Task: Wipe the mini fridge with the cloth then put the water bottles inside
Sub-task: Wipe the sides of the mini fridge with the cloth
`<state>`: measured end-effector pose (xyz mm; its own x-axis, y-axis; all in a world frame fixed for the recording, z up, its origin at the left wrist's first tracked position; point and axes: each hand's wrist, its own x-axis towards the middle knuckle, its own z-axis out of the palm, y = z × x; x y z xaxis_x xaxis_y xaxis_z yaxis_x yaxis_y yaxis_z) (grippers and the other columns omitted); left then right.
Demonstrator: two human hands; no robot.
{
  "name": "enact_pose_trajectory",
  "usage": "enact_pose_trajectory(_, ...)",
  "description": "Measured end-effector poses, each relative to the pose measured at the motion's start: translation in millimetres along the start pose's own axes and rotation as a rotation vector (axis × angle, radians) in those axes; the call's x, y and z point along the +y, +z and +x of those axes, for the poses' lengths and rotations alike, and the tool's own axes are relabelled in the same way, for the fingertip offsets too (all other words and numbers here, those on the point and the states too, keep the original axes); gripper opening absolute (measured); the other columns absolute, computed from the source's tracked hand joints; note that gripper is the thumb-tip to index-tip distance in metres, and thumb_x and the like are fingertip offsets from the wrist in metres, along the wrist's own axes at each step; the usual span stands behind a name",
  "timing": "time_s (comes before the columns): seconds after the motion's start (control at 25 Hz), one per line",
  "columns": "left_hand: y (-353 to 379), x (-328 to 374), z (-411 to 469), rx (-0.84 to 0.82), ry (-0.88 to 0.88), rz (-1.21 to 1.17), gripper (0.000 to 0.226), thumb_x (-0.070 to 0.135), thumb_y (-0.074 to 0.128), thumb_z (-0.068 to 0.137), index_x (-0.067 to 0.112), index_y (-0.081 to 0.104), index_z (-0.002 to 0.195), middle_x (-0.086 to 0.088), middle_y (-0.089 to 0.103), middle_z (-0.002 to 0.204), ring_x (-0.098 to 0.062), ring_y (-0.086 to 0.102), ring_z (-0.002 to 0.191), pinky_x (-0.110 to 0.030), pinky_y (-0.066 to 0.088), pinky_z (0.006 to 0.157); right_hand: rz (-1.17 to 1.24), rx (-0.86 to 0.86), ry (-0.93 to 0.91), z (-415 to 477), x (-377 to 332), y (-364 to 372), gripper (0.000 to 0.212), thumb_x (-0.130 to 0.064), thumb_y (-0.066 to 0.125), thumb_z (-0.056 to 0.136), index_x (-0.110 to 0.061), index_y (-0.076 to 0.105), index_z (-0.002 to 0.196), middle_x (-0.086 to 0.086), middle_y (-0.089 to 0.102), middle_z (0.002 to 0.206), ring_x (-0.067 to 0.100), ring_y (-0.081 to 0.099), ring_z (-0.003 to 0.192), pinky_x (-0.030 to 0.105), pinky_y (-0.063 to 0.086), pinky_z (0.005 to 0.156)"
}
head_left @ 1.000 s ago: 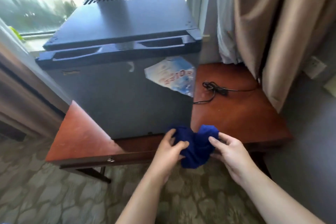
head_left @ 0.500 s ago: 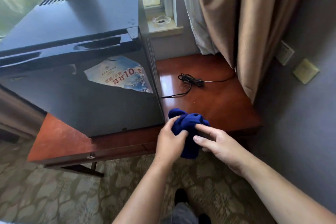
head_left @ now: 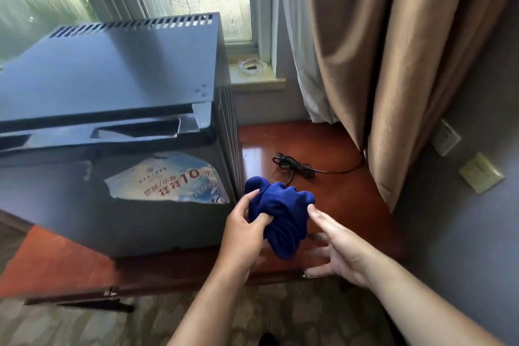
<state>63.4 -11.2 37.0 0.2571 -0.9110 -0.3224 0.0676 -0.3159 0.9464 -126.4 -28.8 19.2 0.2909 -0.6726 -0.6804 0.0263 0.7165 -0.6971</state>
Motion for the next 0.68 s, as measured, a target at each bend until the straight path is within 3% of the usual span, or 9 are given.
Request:
enact_pose_trajectory(0.08, 6.4, 6.4, 7.2, 0.002, 0.062, 0.052, 0.047, -0.004, 0.069, 0.092, 0.038, 0.068, 0.112, 0.009, 0.079, 0.113, -0.005, 0.074, 0.109, -0.026, 0.059, 0.094, 0.054, -0.070, -0.045, 18.3, -12.6, 12.5, 0.077, -0.081, 0.070, 0.065, -0.052, 0.054, 0.135, 0.000, 0.063, 0.138, 0.032, 0.066, 0.120, 0.060, 0.058, 0.087)
enact_pose_trajectory(0.16, 11.6, 8.2, 11.7, 0.034, 0.123, 0.126, 0.048, -0.004, 0.069, 0.092, 0.040, 0.067, 0.111, 0.024, 0.079, 0.109, 0.009, 0.071, 0.107, -0.014, 0.054, 0.093, 0.146, -0.085, -0.092, 33.0, -23.2, 24.3, 0.065, -0.070, 0.069, 0.073, -0.044, 0.059, 0.133, 0.002, 0.072, 0.129, 0.031, 0.070, 0.116, 0.062, 0.056, 0.090)
enact_pose_trajectory(0.24, 14.2, 10.4, 13.8, 0.090, 0.189, 0.231, 0.048, -0.001, 0.069, 0.093, 0.040, 0.065, 0.120, 0.032, 0.075, 0.114, 0.015, 0.064, 0.115, -0.012, 0.050, 0.099, 0.212, -0.122, -0.152, 47.9, -34.4, 28.6, 0.052, -0.055, 0.065, 0.087, -0.035, 0.061, 0.134, 0.006, 0.074, 0.125, 0.032, 0.070, 0.115, 0.062, 0.054, 0.095)
enact_pose_trajectory(0.32, 18.1, 15.8, 17.6, 0.122, 0.301, 0.422, 0.054, 0.006, 0.069, 0.094, 0.032, 0.058, 0.141, 0.021, 0.066, 0.135, 0.007, 0.057, 0.130, -0.020, 0.044, 0.113, 0.258, -0.144, -0.192, 62.8, -52.3, 26.7, 0.041, -0.040, 0.058, 0.097, -0.025, 0.061, 0.136, 0.011, 0.073, 0.125, 0.036, 0.068, 0.119, 0.059, 0.051, 0.097)
enact_pose_trajectory(0.4, 27.3, 24.4, 24.6, 0.129, 0.417, 0.746, 0.061, 0.009, 0.067, 0.094, 0.024, 0.052, 0.151, 0.009, 0.058, 0.145, -0.005, 0.055, 0.133, -0.022, 0.042, 0.115, 0.289, -0.191, -0.214, 79.0, -72.5, 23.0, 0.037, -0.030, 0.055, 0.100, -0.018, 0.061, 0.135, 0.016, 0.071, 0.128, 0.039, 0.064, 0.122, 0.055, 0.051, 0.094)
enact_pose_trajectory(0.48, 38.9, 44.6, 29.7, 0.169, 0.495, 1.008, 0.062, 0.010, 0.064, 0.090, 0.021, 0.053, 0.150, 0.003, 0.059, 0.143, -0.017, 0.061, 0.124, -0.031, 0.051, 0.107, 0.289, -0.274, -0.224, 89.3, -93.0, 20.2, 0.040, -0.030, 0.056, 0.099, -0.015, 0.060, 0.136, 0.018, 0.071, 0.128, 0.034, 0.069, 0.112, 0.045, 0.056, 0.083)
enact_pose_trajectory(0.56, 47.8, 78.8, 29.3, 0.226, 0.533, 1.198, 0.062, 0.010, 0.064, 0.084, 0.021, 0.058, 0.145, 0.002, 0.064, 0.136, -0.024, 0.066, 0.109, -0.040, 0.060, 0.092, 0.248, -0.362, -0.208, 91.6, -115.4, 16.9, 0.047, -0.039, 0.060, 0.091, -0.018, 0.063, 0.132, 0.009, 0.077, 0.110, 0.020, 0.074, 0.089, 0.034, 0.059, 0.071)
enact_pose_trajectory(0.6, 49.2, 99.0, 29.3, 0.234, 0.567, 1.305, 0.060, 0.011, 0.062, 0.083, 0.021, 0.061, 0.141, 0.001, 0.067, 0.132, -0.026, 0.068, 0.101, -0.042, 0.061, 0.084, 0.205, -0.396, -0.199, 91.9, -125.1, 16.0, 0.049, -0.045, 0.059, 0.087, -0.021, 0.065, 0.129, 0.003, 0.078, 0.101, 0.015, 0.073, 0.082, 0.032, 0.058, 0.071)
enact_pose_trajectory(0.68, 46.6, 142.0, 30.1, 0.214, 0.662, 1.562, 0.053, 0.019, 0.057, 0.082, 0.025, 0.066, 0.134, 0.004, 0.071, 0.125, -0.027, 0.069, 0.093, -0.043, 0.059, 0.076, 0.121, -0.463, -0.192, 97.0, -137.8, 17.9, 0.041, -0.047, 0.057, 0.090, -0.030, 0.065, 0.126, -0.005, 0.075, 0.099, 0.012, 0.070, 0.088, 0.034, 0.054, 0.083)
